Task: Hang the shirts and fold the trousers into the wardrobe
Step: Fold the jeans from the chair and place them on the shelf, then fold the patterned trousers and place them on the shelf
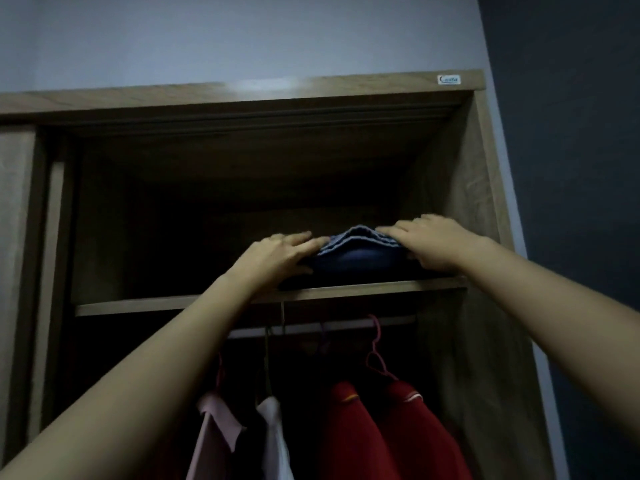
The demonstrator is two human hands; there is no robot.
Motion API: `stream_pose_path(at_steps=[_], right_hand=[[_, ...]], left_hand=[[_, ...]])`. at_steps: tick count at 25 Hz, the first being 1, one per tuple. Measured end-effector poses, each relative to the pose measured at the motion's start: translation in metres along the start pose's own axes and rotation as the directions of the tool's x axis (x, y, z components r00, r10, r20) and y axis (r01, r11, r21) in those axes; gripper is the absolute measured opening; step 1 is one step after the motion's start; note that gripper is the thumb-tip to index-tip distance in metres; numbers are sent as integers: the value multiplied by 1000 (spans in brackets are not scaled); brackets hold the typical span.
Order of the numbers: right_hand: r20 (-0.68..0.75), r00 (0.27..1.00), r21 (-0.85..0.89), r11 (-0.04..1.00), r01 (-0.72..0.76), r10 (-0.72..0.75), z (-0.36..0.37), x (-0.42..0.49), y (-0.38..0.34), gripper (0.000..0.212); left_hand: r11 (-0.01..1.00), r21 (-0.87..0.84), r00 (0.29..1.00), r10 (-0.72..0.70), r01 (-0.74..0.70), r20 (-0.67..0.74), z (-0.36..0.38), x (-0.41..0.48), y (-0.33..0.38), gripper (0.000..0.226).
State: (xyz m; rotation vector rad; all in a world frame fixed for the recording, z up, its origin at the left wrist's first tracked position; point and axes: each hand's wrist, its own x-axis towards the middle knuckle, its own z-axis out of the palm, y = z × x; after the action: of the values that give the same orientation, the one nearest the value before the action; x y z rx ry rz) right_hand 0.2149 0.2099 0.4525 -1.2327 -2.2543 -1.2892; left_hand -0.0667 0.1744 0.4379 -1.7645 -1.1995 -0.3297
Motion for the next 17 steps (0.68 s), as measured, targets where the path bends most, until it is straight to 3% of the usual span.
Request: stream_pose_path(at_steps=[3, 5, 6, 8, 11, 15, 17], right_hand=[[280, 960, 160, 987, -18, -28, 11, -10, -3, 80], [333, 943, 264, 960, -93, 0, 8, -16, -2, 86], [336, 942, 292, 948, -126, 22, 5, -19, -2, 90], [270, 961, 329, 933, -148, 57, -2, -26, -8, 98], [34, 999, 441, 896, -50, 39, -19, -29, -42, 101], [-228, 973, 558, 818, 142, -13, -23, -37, -142, 91], [-270, 960, 637, 735, 230, -66, -14, -46, -212, 84]], left_hand=[[970, -241, 975, 31, 24, 222, 11, 6, 0, 57], [931, -355, 965, 14, 84, 263, 12, 1, -3, 63], [937, -334, 962, -4, 99, 273, 11, -4, -3, 72], [967, -224, 975, -72, 120, 208, 5, -18, -2, 80], [961, -233, 989, -148, 149, 23, -8, -46, -3, 84], [931, -309, 979, -201, 196, 14, -8, -131, 8, 80], [927, -305, 976, -213, 217, 48, 4, -199, 19, 87]])
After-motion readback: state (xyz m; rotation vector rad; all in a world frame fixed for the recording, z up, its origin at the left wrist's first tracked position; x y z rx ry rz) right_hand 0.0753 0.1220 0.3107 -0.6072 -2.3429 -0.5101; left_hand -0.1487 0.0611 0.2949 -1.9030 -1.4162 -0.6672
